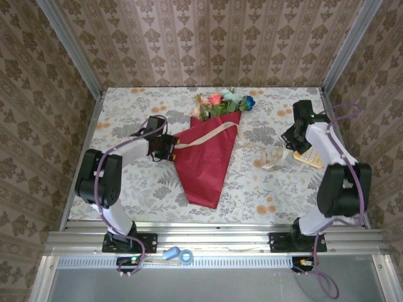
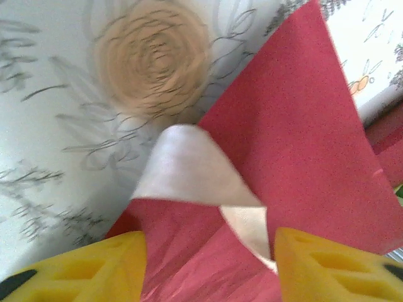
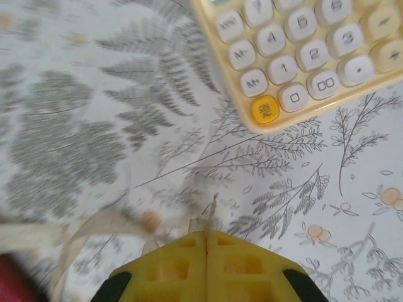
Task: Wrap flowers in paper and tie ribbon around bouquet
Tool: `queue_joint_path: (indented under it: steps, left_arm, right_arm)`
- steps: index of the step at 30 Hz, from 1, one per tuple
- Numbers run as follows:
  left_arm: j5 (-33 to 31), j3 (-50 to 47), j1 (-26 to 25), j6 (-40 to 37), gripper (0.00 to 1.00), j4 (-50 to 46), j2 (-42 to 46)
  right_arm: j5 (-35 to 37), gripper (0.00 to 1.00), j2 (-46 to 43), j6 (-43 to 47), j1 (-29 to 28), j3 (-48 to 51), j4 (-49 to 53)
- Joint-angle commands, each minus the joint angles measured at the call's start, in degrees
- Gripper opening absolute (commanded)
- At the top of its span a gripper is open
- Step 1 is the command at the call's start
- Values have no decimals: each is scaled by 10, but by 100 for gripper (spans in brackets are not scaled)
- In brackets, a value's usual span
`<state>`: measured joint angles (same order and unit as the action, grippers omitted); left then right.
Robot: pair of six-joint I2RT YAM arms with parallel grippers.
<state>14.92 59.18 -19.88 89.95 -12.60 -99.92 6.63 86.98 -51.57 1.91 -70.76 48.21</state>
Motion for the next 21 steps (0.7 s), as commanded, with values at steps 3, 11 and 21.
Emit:
queue_joint_path:
  steps: [3,11,21]
  left_arm:
    - [15,51,-5,-7,47,3,-43]
    - [20,45,-9,-14,17,17,-58]
    - [35,55,-17,-54,0,7,-24]
  right_arm:
    - [62,0,-112,44,-77,-15,65]
    - [54,0,-167,79,-263,-118,33]
    - [-132,0,-41,56,-332,-238,-134]
